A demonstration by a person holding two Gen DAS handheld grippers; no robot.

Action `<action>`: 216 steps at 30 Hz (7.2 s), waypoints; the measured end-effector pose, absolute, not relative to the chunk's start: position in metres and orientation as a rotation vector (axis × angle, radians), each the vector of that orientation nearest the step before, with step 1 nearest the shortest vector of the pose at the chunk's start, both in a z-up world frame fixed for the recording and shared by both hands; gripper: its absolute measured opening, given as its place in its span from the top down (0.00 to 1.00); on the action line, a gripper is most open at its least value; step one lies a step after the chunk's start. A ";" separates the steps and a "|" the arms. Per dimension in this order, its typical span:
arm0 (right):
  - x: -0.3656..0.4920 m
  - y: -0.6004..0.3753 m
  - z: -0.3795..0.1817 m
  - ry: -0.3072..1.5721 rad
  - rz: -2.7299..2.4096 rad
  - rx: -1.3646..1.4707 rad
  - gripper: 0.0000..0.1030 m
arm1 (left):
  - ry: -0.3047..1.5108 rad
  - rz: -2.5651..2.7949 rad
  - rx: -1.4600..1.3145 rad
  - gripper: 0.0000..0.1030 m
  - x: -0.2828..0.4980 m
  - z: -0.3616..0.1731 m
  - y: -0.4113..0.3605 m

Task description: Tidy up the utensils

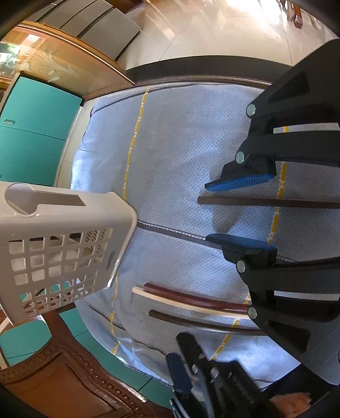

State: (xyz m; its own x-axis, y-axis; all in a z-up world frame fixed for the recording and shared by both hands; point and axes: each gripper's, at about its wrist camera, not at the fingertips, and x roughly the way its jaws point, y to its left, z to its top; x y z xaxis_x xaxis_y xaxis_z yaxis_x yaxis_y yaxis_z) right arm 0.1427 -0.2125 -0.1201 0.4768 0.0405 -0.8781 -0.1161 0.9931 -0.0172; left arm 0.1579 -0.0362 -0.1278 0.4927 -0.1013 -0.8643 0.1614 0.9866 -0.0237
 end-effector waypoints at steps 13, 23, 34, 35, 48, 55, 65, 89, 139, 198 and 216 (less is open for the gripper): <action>0.153 -0.194 -0.124 1.055 0.115 -0.108 0.67 | 1.026 -0.182 0.121 0.64 0.157 -0.136 -0.062; 0.153 -0.182 -0.126 1.039 0.124 -0.117 0.71 | 1.042 -0.194 0.134 0.68 0.164 -0.145 -0.072; 0.145 -0.175 -0.124 1.034 0.179 -0.137 0.93 | 1.032 -0.236 0.160 0.87 0.165 -0.148 -0.085; 0.144 -0.175 -0.124 1.036 0.182 -0.135 0.93 | 1.032 -0.237 0.161 0.87 0.165 -0.148 -0.086; 0.135 -0.192 -0.116 1.045 0.250 -0.139 0.92 | 1.035 -0.266 0.134 0.92 0.169 -0.136 -0.066; 0.136 -0.196 -0.107 1.035 0.244 -0.069 0.70 | 1.050 -0.224 0.097 0.91 0.177 -0.138 -0.047; 0.114 -0.213 -0.107 1.105 0.273 -0.138 0.63 | 1.054 -0.228 0.108 0.84 0.171 -0.141 -0.057; 0.109 -0.197 -0.124 1.089 0.234 -0.201 0.63 | 1.070 -0.178 0.128 0.71 0.185 -0.144 -0.079; 0.132 -0.259 0.162 0.257 0.318 0.428 0.93 | 0.291 -0.203 -0.271 0.93 0.169 0.167 0.005; 0.129 -0.134 -0.130 1.081 0.227 -0.113 0.64 | 0.557 0.060 0.026 0.80 0.128 -0.014 0.027; 0.103 -0.194 -0.112 1.072 0.210 0.143 0.94 | 0.590 0.065 0.049 0.78 0.138 -0.029 0.017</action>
